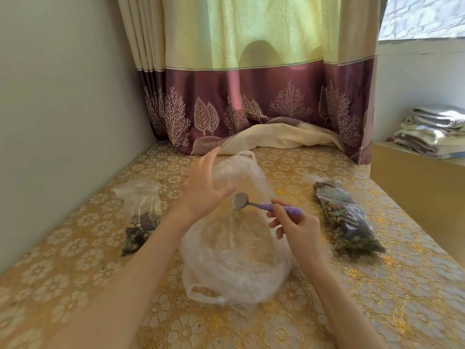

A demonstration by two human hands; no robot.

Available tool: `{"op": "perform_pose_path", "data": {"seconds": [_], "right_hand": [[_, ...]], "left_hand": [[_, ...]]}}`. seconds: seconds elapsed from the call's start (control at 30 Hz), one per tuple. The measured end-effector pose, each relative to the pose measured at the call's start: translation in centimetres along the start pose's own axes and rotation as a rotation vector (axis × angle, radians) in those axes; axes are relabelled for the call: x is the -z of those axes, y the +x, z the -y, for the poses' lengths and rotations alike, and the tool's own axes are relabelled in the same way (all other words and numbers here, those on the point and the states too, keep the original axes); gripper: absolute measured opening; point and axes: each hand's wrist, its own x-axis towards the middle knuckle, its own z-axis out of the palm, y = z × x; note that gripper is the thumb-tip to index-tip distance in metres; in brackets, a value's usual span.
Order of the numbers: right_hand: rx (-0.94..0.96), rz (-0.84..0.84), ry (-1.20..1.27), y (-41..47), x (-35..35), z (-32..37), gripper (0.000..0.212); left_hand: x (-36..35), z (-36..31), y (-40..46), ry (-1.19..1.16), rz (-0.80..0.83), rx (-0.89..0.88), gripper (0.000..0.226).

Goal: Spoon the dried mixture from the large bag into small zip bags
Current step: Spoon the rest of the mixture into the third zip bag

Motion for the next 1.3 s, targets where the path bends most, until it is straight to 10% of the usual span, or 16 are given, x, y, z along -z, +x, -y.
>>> {"op": "perform_pose_path", "data": {"seconds": [0.13, 0.33, 0.73, 0.93, 1.1, 1.3], "right_hand": [[0.026, 0.004, -0.04, 0.1, -0.1, 0.0, 0.036], [0.098, 0.065, -0.142, -0.6, -0.5, 0.2, 0.043], [0.14, 0.1, -0.124, -0.4, -0.5, 3.6, 0.03], [0.042, 0.169, -0.069, 0.4, -0.3, 4.2, 0.034], [-0.05, 0.164, -0.164, 0.5, 0.1, 2.2, 0.028], [-0.052, 0.173, -0.184, 0.1, 0.5, 1.4, 0.019]], "left_hand": [[1.1, 1.3, -3.6, 0.216, -0.141, 0.169, 0.068], [2.7, 2.5, -6.3, 0.563, 0.24, 0.447, 0.117], [5.2, 3.7, -2.7, 0.114, 0.519, 0.175, 0.034], [3.8, 3.8, 1.0, 0.153, 0.44, 0.104, 0.053], [3.3, 4.6, 0.0, 0.305, 0.013, 0.16, 0.077], [2.9, 5.7, -5.0, 0.407, 0.308, 0.433, 0.101]]}}
